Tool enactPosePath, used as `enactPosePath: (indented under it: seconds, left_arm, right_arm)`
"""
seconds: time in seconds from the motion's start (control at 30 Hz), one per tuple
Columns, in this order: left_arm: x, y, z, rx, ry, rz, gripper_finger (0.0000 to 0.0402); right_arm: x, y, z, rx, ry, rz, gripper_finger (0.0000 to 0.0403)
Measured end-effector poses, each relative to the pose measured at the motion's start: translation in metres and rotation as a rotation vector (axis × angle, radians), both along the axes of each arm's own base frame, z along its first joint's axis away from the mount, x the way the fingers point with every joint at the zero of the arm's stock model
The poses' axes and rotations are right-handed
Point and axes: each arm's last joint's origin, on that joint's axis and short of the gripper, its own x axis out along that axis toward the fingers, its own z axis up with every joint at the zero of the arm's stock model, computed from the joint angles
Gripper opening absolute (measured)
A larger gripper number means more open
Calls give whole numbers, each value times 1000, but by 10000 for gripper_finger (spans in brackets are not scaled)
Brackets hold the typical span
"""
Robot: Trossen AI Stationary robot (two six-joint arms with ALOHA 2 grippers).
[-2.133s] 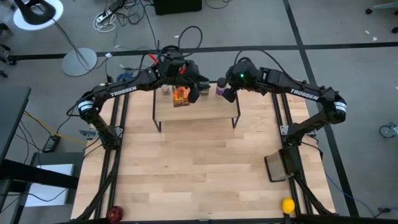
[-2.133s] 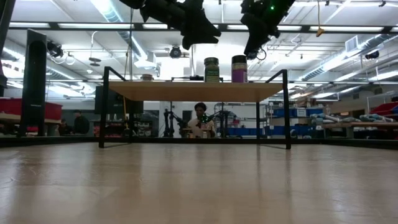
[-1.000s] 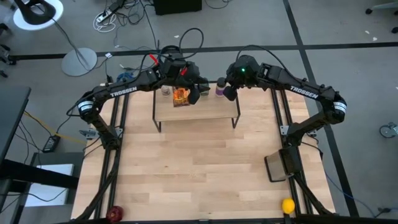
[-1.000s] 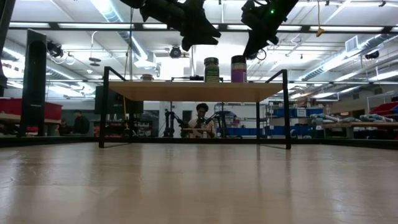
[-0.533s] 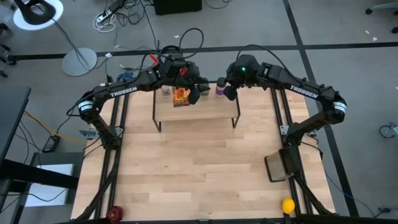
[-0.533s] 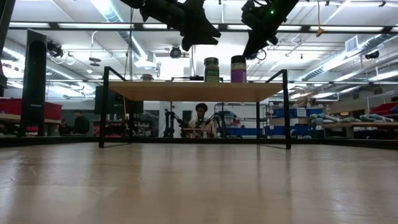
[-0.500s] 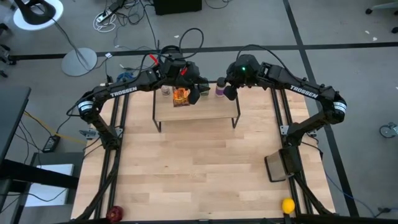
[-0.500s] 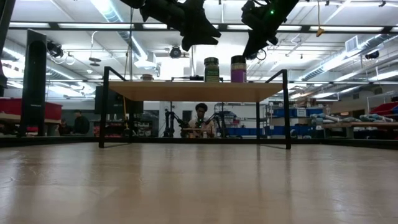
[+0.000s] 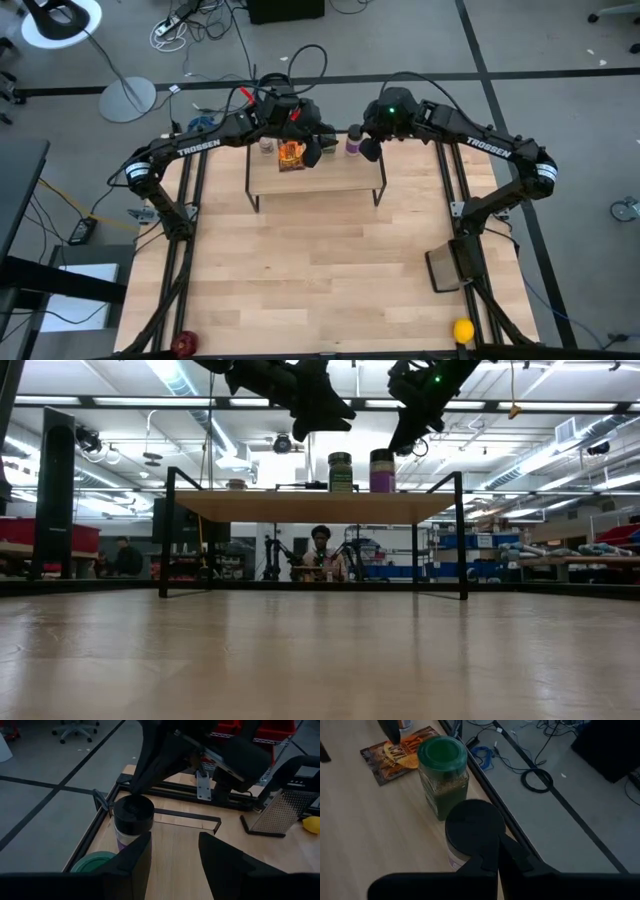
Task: Shelf spices
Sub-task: Adjust the seasoning bottles on the shelf, then adjust the shelf
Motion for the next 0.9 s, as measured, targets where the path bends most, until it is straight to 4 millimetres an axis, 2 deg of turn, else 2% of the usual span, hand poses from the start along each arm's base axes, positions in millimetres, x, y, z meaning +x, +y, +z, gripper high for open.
enactPosePath:
  seconds: [0.13,0.23,0.3,0.4,0.53,0.67,0.8,0.9]
  left_arm:
    - [0,0,1,2,-4,0,168]
    - [-4,-2,9,12,-14,-1,168]
    - [-11,-5,25,41,-54,-1,168]
    - [-32,-15,61,111,-151,-2,168]
    - [-77,-37,109,191,-249,10,168]
    - [-139,-65,141,267,-286,55,168]
    - [-202,-97,151,303,-245,109,168]
    - [-247,-118,150,315,-251,162,168]
  right_arm:
    - [3,1,3,-49,-18,-7,0]
    - [4,8,13,-107,-63,15,0]
    - [2,16,22,-140,-110,43,0]
    - [-5,29,38,-189,-182,85,0]
    - [-28,53,64,-240,-285,135,0]
    - [-61,80,88,-273,-400,199,0]
    - [-101,106,109,-294,-528,277,0]
    - [-128,120,116,-291,-586,337,0]
